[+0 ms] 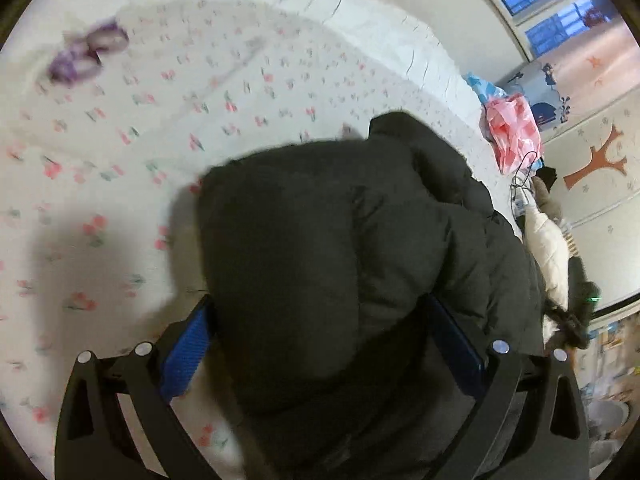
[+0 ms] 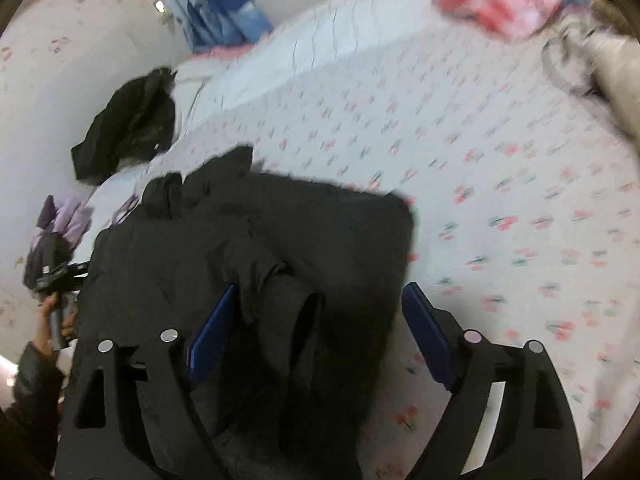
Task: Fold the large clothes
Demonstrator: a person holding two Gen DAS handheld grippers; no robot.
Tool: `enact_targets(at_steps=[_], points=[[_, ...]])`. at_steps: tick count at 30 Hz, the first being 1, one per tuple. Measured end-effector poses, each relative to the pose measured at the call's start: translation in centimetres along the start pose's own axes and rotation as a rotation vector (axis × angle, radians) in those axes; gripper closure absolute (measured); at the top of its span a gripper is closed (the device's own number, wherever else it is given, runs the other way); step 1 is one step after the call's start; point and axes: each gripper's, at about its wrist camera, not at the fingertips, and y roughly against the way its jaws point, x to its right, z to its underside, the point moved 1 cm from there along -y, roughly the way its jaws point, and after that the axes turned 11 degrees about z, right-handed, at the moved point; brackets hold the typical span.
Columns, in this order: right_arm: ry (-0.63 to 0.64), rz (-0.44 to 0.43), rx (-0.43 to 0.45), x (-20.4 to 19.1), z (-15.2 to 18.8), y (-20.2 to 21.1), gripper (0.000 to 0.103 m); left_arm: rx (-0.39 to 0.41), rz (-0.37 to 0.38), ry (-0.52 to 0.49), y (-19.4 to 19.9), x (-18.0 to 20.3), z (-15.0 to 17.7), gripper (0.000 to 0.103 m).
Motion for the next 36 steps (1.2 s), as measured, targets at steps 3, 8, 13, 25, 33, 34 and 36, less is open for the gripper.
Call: enact_targets(at_steps=[3,8,13,25,33,34,36], points=[[-0.028,-0.092,-0.064,-0.1,-0.6,-2.5,0.031,-0.028,-0.002,-0.030,-1.0,0.8,0.1,0.019],[0.048,-0.173,0.115,-2.9,-0.9,1.3,0.083,0.044,-0.086,-0.124,2.8,4.2,0.0,0.073],[0.093,-0.180,0.252,-4.2,0.2,5.6,0.084,0.174,-0.111,-0.253,7.4,8.6,-0.1,0.078],[0.038,0.019,0.096,-1.3,3.5,2.9,0.047,-0.011,-0.344,-0.278,1.2,7.1,2.1,0.046],[-0.099,-0.303,-0.065,3.8,16.4,13.0,0.019,0.005,0.027,-0.156,13.8,5.1,13.3,0.023],[-0.116,-0.326,-0.094,4.6,18.4,13.6,0.019,-0.007,0.072,-0.141,15.4,4.1,16.0,0.022],[-0.168,-0.370,-0.142,6.1,22.8,14.5,0.019,-0.024,0.111,-0.113,16.7,2.5,19.2,0.021]])
